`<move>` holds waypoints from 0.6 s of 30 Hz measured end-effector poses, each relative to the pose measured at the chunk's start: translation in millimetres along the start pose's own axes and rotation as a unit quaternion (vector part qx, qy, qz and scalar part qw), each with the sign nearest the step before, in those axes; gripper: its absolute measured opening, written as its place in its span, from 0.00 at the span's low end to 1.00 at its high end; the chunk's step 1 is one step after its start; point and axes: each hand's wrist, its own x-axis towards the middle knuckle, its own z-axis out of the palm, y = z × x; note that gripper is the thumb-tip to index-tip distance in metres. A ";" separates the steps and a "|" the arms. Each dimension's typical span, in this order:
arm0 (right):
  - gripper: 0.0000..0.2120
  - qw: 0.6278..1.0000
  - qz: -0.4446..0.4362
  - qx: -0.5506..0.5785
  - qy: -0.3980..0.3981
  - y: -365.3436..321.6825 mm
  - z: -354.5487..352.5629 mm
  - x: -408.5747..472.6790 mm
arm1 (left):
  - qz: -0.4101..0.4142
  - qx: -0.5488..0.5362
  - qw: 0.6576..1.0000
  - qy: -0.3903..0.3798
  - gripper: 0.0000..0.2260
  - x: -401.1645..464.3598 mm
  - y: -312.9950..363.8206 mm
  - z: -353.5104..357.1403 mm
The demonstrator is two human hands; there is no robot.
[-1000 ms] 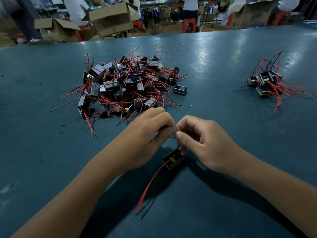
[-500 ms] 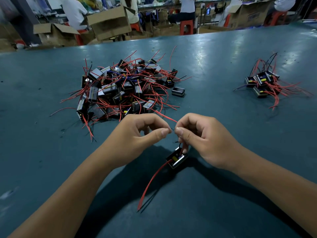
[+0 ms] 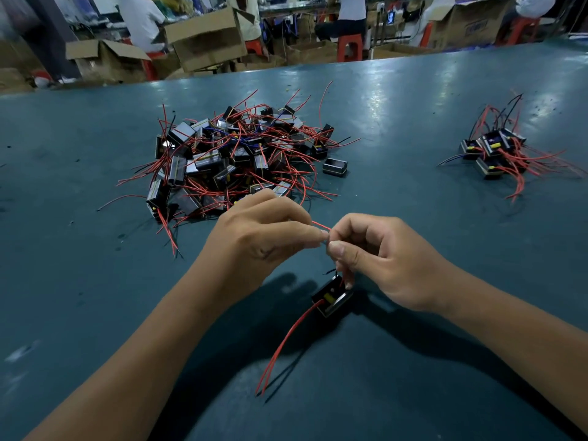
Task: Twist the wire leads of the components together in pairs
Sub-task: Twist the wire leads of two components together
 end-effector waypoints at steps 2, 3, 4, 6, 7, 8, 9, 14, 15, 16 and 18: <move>0.05 1.000 -0.002 0.009 -0.005 -0.6 0.4 0.2 | 0.019 0.031 0.999 0.001 0.05 0.4 0.3 -0.8; 0.05 1.000 -0.003 0.013 -0.007 -0.9 0.6 0.3 | 0.025 0.037 0.999 0.001 0.05 0.5 1.1 -1.1; 0.06 1.000 -0.004 0.015 -0.010 -1.0 0.8 0.2 | 0.029 0.041 0.999 0.000 0.05 0.4 1.9 -1.6; 0.07 1.000 -0.004 0.015 -0.018 0.0 1.2 0.0 | 0.038 0.052 0.998 -0.006 0.04 0.4 3.1 -2.6; 0.06 1.000 -0.004 0.013 -0.022 0.9 1.4 -0.2 | 0.041 0.059 0.997 -0.008 0.05 0.6 3.3 -3.6; 0.05 1.000 -0.003 0.012 -0.024 1.7 1.4 -0.4 | 0.043 0.064 0.997 -0.011 0.05 1.0 3.3 -4.7; 0.05 1.000 -0.002 0.011 -0.025 2.3 1.4 -0.5 | 0.046 0.069 0.996 -0.013 0.06 1.5 3.3 -5.5; 0.04 1.000 -0.003 -0.020 -0.019 1.3 2.3 -0.7 | 0.047 0.088 0.994 -0.035 0.08 2.3 3.7 -6.2; 0.04 0.999 -0.005 -0.029 -0.014 0.9 3.0 -1.0 | 0.047 0.088 0.994 -0.041 0.08 2.2 4.0 -6.3; 0.04 0.999 -0.010 -0.039 -0.007 0.4 3.6 -1.3 | 0.047 0.086 0.994 -0.046 0.08 2.2 4.1 -6.4; 0.04 0.997 -0.027 -0.071 0.007 -0.6 4.7 -1.9 | 0.049 0.079 0.994 -0.053 0.09 2.7 3.7 -6.9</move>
